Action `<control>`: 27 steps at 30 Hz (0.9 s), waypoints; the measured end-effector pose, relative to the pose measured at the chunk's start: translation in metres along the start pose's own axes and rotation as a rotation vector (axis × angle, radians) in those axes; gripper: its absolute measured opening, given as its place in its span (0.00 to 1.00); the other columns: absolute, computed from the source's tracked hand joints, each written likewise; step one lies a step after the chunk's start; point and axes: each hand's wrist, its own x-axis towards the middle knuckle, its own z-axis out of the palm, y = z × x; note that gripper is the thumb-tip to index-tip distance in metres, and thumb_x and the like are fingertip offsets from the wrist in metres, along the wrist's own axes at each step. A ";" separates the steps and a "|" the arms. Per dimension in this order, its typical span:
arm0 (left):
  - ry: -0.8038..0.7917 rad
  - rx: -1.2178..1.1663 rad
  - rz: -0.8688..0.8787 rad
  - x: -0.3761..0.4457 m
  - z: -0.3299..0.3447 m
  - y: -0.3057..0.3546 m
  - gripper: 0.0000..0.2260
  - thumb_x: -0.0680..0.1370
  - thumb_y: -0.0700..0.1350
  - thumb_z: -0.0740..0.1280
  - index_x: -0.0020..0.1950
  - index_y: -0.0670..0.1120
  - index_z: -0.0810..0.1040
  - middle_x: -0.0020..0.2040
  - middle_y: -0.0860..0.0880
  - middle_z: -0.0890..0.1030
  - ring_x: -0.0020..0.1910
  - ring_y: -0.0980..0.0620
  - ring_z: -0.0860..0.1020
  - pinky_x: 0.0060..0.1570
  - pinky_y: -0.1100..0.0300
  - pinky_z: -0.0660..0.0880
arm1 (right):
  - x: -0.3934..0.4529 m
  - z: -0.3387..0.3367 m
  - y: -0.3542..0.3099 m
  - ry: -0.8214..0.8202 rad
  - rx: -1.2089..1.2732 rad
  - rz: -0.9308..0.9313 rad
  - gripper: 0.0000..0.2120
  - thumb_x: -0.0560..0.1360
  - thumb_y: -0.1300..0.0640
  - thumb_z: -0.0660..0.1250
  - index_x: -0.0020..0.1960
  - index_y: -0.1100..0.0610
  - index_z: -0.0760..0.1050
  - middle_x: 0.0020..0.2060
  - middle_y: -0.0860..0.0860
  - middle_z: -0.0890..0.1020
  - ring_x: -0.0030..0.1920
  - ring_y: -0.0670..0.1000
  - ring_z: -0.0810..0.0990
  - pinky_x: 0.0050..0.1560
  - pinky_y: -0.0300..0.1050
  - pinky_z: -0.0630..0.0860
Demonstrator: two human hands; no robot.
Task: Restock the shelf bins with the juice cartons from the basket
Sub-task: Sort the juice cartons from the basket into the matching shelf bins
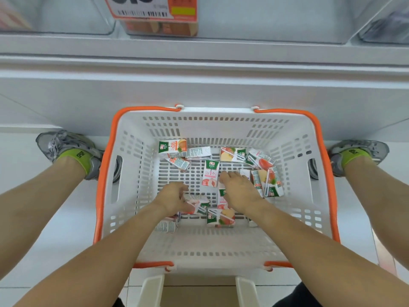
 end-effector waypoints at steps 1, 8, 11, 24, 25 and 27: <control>-0.004 -0.020 -0.002 -0.004 -0.003 -0.001 0.32 0.66 0.46 0.82 0.67 0.42 0.76 0.43 0.48 0.79 0.40 0.51 0.78 0.35 0.67 0.71 | -0.003 -0.003 -0.001 -0.011 0.045 0.016 0.26 0.74 0.64 0.69 0.70 0.58 0.65 0.63 0.57 0.75 0.63 0.57 0.74 0.63 0.50 0.72; 0.005 -0.473 -0.052 -0.033 -0.019 -0.005 0.17 0.71 0.34 0.76 0.56 0.44 0.75 0.52 0.44 0.75 0.39 0.45 0.82 0.38 0.56 0.82 | -0.018 -0.026 -0.003 0.016 0.412 0.236 0.17 0.68 0.55 0.76 0.52 0.62 0.76 0.48 0.54 0.78 0.48 0.55 0.78 0.46 0.47 0.75; 0.051 -0.641 -0.073 -0.040 -0.020 -0.008 0.22 0.69 0.29 0.76 0.58 0.44 0.76 0.59 0.36 0.74 0.46 0.42 0.83 0.45 0.55 0.83 | -0.029 -0.039 -0.007 0.000 0.727 0.362 0.17 0.67 0.56 0.78 0.47 0.58 0.72 0.40 0.52 0.72 0.41 0.51 0.74 0.44 0.48 0.78; 0.043 -1.266 -0.126 -0.051 -0.033 0.034 0.14 0.78 0.37 0.69 0.63 0.40 0.76 0.58 0.37 0.82 0.55 0.42 0.81 0.45 0.51 0.80 | -0.040 -0.058 -0.011 0.162 1.632 0.600 0.29 0.65 0.62 0.81 0.61 0.63 0.72 0.48 0.57 0.81 0.44 0.54 0.79 0.48 0.50 0.84; 0.022 -1.259 -0.123 -0.049 -0.035 0.032 0.16 0.77 0.36 0.70 0.64 0.39 0.75 0.59 0.37 0.81 0.58 0.41 0.80 0.49 0.51 0.80 | -0.040 -0.061 -0.009 0.183 1.643 0.591 0.30 0.65 0.62 0.81 0.62 0.63 0.73 0.47 0.58 0.82 0.43 0.54 0.80 0.47 0.49 0.84; -0.061 -1.194 -0.135 -0.049 -0.037 0.032 0.14 0.74 0.37 0.74 0.57 0.35 0.78 0.62 0.37 0.80 0.64 0.41 0.77 0.63 0.49 0.76 | -0.041 -0.070 -0.006 0.205 1.682 0.561 0.29 0.65 0.62 0.81 0.62 0.63 0.75 0.47 0.63 0.84 0.43 0.54 0.80 0.42 0.46 0.82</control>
